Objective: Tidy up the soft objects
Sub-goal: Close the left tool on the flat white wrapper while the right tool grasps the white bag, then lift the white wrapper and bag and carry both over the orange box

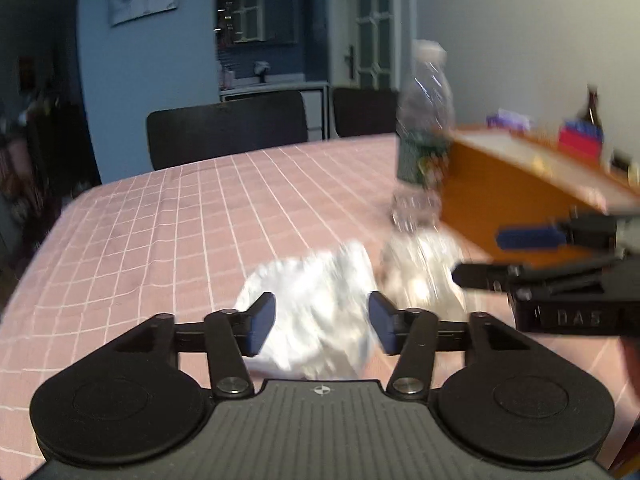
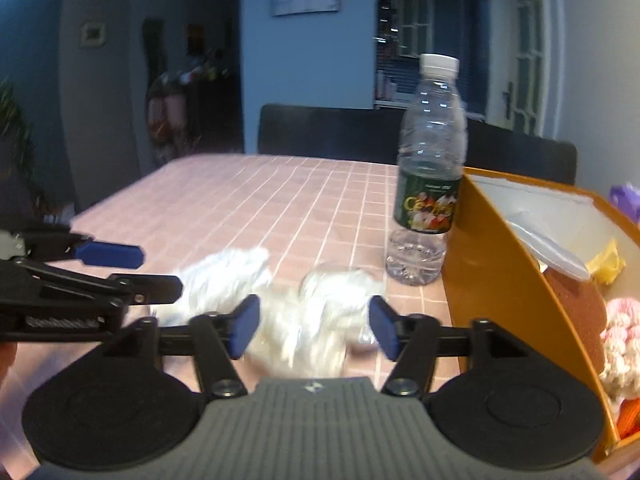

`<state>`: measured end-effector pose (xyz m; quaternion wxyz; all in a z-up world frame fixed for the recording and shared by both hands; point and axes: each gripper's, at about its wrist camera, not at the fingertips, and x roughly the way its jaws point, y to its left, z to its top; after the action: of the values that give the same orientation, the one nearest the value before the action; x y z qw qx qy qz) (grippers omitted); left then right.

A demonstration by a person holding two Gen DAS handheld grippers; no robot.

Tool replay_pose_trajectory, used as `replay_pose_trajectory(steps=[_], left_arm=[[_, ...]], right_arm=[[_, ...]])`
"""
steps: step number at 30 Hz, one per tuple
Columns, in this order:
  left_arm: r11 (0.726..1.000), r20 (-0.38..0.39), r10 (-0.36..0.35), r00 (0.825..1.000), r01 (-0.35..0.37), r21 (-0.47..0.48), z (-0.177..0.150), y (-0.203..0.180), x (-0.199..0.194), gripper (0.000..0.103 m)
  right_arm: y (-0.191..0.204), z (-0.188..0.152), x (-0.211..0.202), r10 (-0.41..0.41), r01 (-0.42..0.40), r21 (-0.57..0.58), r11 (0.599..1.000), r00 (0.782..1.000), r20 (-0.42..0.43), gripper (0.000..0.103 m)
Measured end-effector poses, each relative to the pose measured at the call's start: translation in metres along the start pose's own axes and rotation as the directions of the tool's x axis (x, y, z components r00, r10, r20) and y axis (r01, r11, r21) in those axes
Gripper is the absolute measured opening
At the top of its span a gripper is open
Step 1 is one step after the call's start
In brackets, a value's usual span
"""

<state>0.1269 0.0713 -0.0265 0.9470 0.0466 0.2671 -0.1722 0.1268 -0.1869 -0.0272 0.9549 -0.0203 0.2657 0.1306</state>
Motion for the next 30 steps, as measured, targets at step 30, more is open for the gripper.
replay_pose_trajectory(steps=[30], left_arm=[[0.998,-0.237,-0.034,0.971,0.021,-0.059,-0.011,0.023,0.084,0.093]], right_arm=[[-0.013,-0.01,0.073,0.088,-0.051,0.179,0.982,0.976,-0.199,0.054]])
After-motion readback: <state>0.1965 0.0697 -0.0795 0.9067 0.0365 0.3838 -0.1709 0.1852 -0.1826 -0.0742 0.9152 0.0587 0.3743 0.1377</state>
